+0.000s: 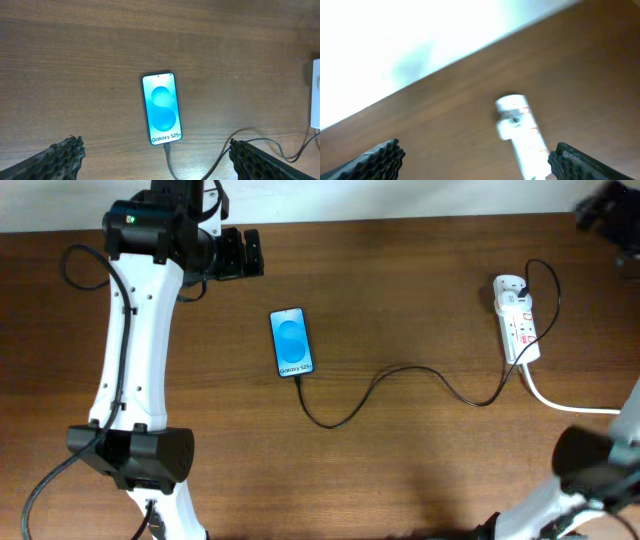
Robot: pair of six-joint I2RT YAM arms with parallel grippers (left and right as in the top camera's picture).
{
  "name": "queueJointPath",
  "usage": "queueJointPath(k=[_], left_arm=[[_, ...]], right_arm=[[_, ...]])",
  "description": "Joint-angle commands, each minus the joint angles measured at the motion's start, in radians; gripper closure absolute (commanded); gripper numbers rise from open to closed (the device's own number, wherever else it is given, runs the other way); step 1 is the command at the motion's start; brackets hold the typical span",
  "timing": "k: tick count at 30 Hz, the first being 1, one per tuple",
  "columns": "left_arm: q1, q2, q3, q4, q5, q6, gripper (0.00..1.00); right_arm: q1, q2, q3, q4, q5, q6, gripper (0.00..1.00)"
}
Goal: Plug charger to phone and switch on socket
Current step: 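Lift the right gripper up and away from the power strip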
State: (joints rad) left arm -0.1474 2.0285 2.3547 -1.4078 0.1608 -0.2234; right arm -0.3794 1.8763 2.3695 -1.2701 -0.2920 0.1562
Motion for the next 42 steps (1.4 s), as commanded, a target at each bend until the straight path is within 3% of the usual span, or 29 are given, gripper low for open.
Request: queueJointPath(k=[1, 9, 16, 27, 30, 37, 42], left_arm=[[0.005, -0.023, 0.010, 0.000, 0.008, 0.009, 0.01], [0.005, -0.023, 0.010, 0.000, 0.007, 0.009, 0.01], [0.005, -0.023, 0.010, 0.000, 0.007, 0.009, 0.01], [0.005, -0.022, 0.010, 0.000, 0.008, 0.009, 0.01], [0.005, -0.023, 0.010, 0.000, 0.007, 0.009, 0.01], [0.005, -0.023, 0.010, 0.000, 0.007, 0.009, 0.01], [0.005, -0.023, 0.010, 0.000, 0.007, 0.009, 0.01]], right_arm=[[0.105, -0.109, 0.022, -0.042, -0.015, -0.053, 0.02], [0.298, -0.238, 0.022, -0.230, -0.011, -0.123, 0.02], [0.320, -0.266, 0.020, -0.428, -0.012, -0.122, 0.02], [0.320, -0.267, 0.019, -0.428, 0.004, -0.127, 0.02], [0.326, -0.272, 0.018, -0.428, -0.051, -0.222, 0.02], [0.433, -0.317, -0.034, -0.426, -0.006, -0.234, 0.02], [0.557, -0.395, -0.146, -0.229, 0.080, -0.235, 0.02]])
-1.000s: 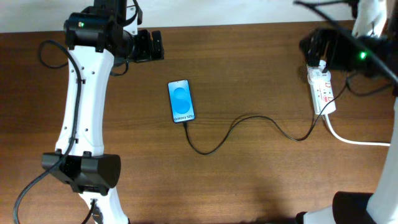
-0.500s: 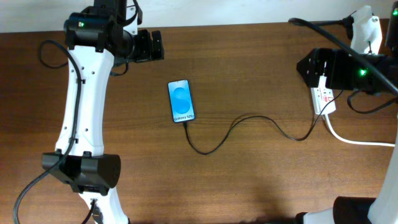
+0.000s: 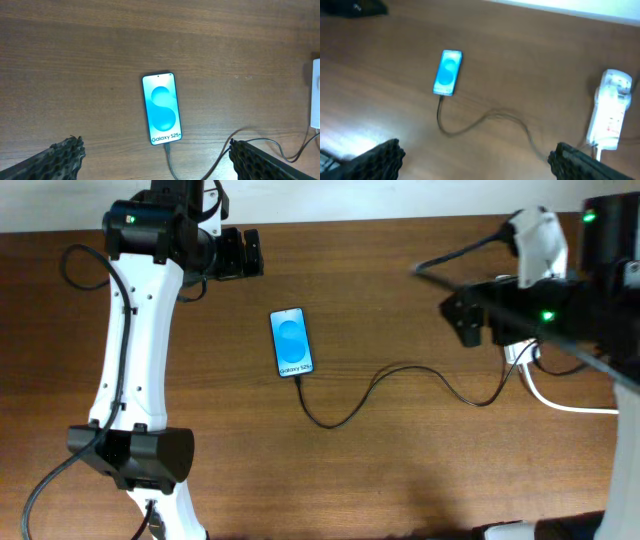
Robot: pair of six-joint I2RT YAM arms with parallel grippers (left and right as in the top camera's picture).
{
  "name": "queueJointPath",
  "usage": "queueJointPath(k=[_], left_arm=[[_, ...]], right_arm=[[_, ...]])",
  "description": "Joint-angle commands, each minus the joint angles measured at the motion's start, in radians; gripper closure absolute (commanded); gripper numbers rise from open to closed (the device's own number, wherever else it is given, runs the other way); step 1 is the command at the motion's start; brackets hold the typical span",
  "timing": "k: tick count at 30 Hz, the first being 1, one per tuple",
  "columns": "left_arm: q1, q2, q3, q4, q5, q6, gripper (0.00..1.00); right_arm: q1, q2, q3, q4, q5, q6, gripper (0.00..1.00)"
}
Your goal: Plug charger to phone and switch on socket
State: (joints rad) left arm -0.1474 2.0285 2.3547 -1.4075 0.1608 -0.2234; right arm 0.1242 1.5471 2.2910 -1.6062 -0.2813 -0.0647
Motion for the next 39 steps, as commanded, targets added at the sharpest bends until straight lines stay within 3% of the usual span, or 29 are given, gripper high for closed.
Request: queueJointPath(k=[1, 11, 18, 28, 33, 39], left_arm=[[0.005, -0.023, 0.010, -0.001, 0.008, 0.009, 0.01], [0.005, -0.023, 0.010, -0.001, 0.007, 0.009, 0.01], [0.005, -0.023, 0.010, -0.001, 0.007, 0.009, 0.00], [0.005, -0.023, 0.010, 0.000, 0.008, 0.009, 0.01], [0.005, -0.023, 0.010, 0.000, 0.008, 0.009, 0.01], [0.005, -0.023, 0.010, -0.001, 0.007, 0.009, 0.01]], right_arm=[[0.059, -0.084, -0.097, 0.146, 0.076, -0.014, 0.02], [0.036, -0.398, -0.566, 0.582, 0.207, -0.014, 0.02], [-0.074, -0.723, -1.079, 1.001, 0.134, -0.015, 0.02], [-0.081, -1.094, -1.727, 1.526, 0.135, -0.018, 0.02], [-0.081, -1.225, -1.920, 1.637, 0.135, -0.013, 0.02], [-0.081, -1.386, -2.084, 1.649, 0.135, -0.013, 0.02]])
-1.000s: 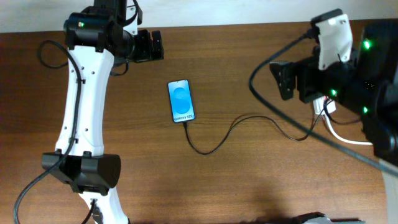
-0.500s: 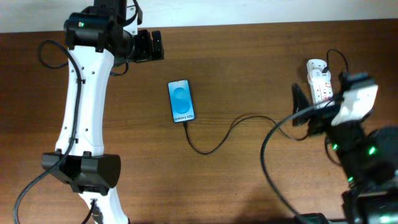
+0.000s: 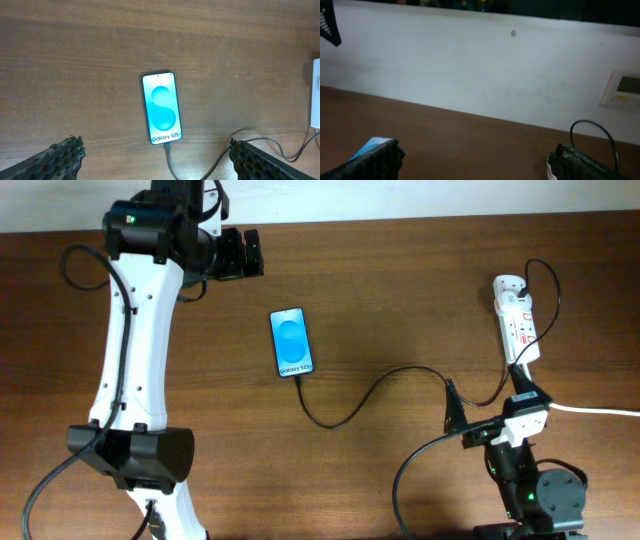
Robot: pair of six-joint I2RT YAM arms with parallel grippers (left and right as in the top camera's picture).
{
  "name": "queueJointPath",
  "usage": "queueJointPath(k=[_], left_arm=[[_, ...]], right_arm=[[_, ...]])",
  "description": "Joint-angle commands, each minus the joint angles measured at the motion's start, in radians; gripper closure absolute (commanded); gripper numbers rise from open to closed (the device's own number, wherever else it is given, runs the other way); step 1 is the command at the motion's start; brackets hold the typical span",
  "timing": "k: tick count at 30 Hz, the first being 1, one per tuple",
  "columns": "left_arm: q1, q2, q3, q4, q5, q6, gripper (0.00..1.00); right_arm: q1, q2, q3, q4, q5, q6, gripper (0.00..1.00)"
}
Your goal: Plug charger to phone and switch on socket
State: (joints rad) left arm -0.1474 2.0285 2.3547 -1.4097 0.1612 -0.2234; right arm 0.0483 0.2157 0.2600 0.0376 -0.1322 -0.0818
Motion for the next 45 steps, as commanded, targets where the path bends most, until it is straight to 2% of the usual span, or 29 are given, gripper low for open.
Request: queueJointPath(k=[1, 10, 18, 27, 45], left_arm=[[0.005, -0.023, 0.010, 0.002, 0.007, 0.009, 0.01], [0.005, -0.023, 0.010, 0.002, 0.007, 0.009, 0.01], [0.005, -0.023, 0.010, 0.002, 0.007, 0.009, 0.01], [0.005, -0.023, 0.010, 0.002, 0.007, 0.009, 0.01], [0.005, -0.023, 0.010, 0.002, 0.007, 0.009, 0.01]], right_arm=[[-0.005, -0.069, -0.068, 0.005, -0.014, 0.005, 0.02], [-0.005, -0.190, -0.177, 0.005, -0.014, 0.008, 0.02], [-0.005, -0.212, -0.254, 0.005, -0.018, 0.011, 0.02], [-0.005, -0.212, -0.254, -0.105, -0.015, 0.011, 0.02], [-0.004, -0.212, -0.254, -0.104, -0.014, 0.011, 0.02]])
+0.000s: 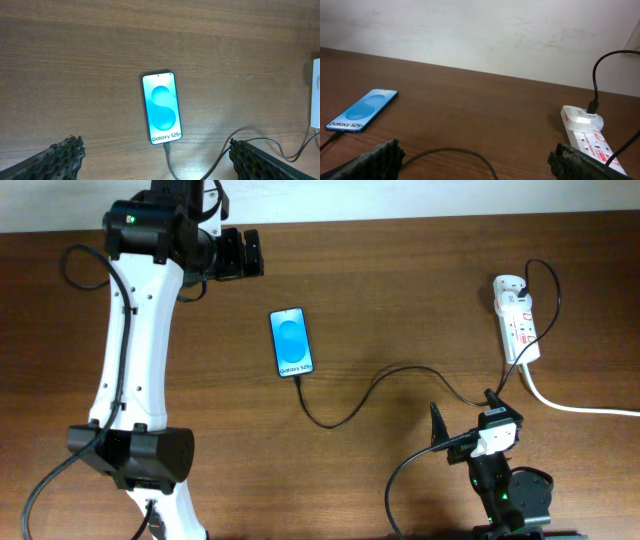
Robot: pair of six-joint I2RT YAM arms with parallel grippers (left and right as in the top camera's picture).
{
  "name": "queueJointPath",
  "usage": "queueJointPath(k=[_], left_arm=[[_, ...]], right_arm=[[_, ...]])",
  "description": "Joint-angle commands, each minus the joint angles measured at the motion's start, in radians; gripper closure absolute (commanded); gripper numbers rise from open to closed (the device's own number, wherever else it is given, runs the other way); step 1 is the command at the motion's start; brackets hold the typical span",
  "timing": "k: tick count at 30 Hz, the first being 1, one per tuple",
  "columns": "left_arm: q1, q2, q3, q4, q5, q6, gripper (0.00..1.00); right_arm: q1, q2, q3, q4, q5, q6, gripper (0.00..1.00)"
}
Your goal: Plug charger to phone and switch on socket
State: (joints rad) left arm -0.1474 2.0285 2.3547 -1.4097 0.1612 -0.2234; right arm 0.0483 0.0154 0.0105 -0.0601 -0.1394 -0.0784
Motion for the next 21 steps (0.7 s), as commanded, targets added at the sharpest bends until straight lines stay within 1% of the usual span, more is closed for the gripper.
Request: queueJointPath(k=[1, 15, 18, 21], left_arm=[[0.005, -0.022, 0.010, 0.002, 0.007, 0.009, 0.01], [0.005, -0.023, 0.010, 0.001, 0.006, 0.009, 0.01], [0.003, -0.030, 0.009, -0.013, -0.033, 0.009, 0.01], [0.003, -0.047, -0.020, -0.020, -0.036, 0.009, 0.01]], right_arm=[[-0.004, -0.012, -0.005, -0.006, -0.006, 0.007, 0.02], [-0.004, -0.012, -0.005, -0.006, -0.006, 0.007, 0.02], [-0.004, -0.012, -0.005, -0.006, -0.006, 0.007, 0.02], [-0.004, -0.012, -0.005, -0.006, -0.006, 0.007, 0.02]])
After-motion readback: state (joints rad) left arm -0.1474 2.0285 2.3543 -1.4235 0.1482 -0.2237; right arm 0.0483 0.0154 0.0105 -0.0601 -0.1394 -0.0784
